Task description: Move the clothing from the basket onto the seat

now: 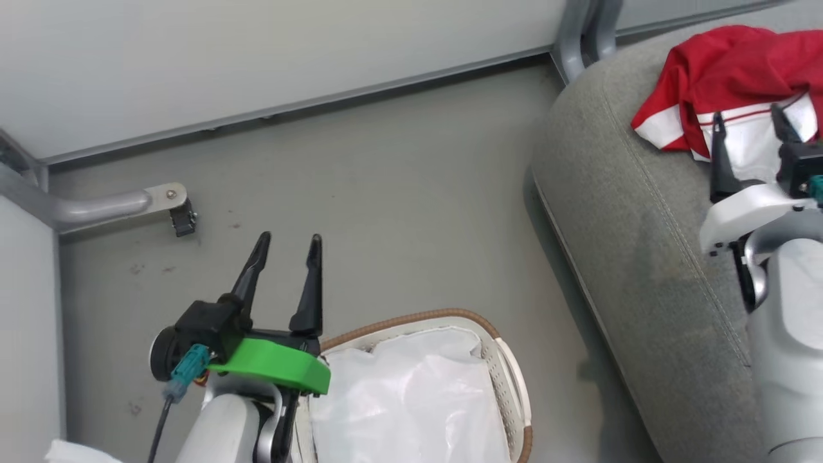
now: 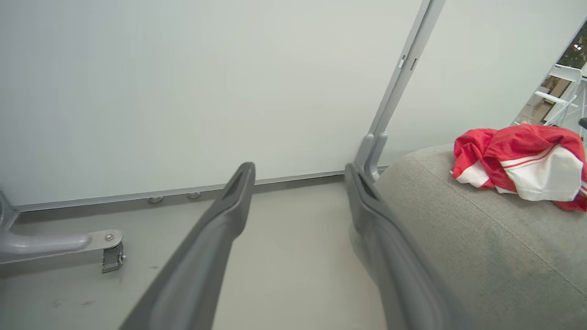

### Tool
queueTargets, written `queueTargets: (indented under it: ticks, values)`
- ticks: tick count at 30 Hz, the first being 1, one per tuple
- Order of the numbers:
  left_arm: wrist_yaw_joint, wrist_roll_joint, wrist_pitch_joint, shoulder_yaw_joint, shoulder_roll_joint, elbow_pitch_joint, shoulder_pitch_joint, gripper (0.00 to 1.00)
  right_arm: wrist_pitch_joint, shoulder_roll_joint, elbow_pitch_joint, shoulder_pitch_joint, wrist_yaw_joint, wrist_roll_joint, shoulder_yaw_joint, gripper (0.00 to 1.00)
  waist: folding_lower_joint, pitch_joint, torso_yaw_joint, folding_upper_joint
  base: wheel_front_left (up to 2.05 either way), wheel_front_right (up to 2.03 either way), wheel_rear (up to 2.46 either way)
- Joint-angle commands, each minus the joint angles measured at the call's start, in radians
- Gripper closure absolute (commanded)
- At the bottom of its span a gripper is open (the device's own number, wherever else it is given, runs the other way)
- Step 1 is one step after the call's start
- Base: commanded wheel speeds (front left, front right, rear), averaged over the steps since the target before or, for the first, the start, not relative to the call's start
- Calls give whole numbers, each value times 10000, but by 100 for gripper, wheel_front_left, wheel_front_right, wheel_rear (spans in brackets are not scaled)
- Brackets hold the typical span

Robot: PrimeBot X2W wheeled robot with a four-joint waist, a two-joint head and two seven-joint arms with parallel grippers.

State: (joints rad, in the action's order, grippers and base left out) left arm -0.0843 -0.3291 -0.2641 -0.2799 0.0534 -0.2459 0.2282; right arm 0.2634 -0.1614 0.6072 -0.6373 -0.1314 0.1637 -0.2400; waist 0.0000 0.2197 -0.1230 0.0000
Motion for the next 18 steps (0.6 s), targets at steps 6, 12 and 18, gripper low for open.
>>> queueTargets:
  ticks: [6,12,18]
  values:
    - [237,-184,-5,953,-23,34,-769,0,16,694,-340,763,13,-775,1172,0,0,-1347,1243,0,0,0,0]
    - [332,-241,-3,1810,-31,118,-1389,0,18,1051,-855,1652,14,-1543,1977,0,0,-1628,1416,0,0,0,0]
    - [315,-383,-5,2150,-30,-41,-2104,0,18,1077,-1238,2705,13,-2823,2660,0,0,-1943,1507,0,0,0,0]
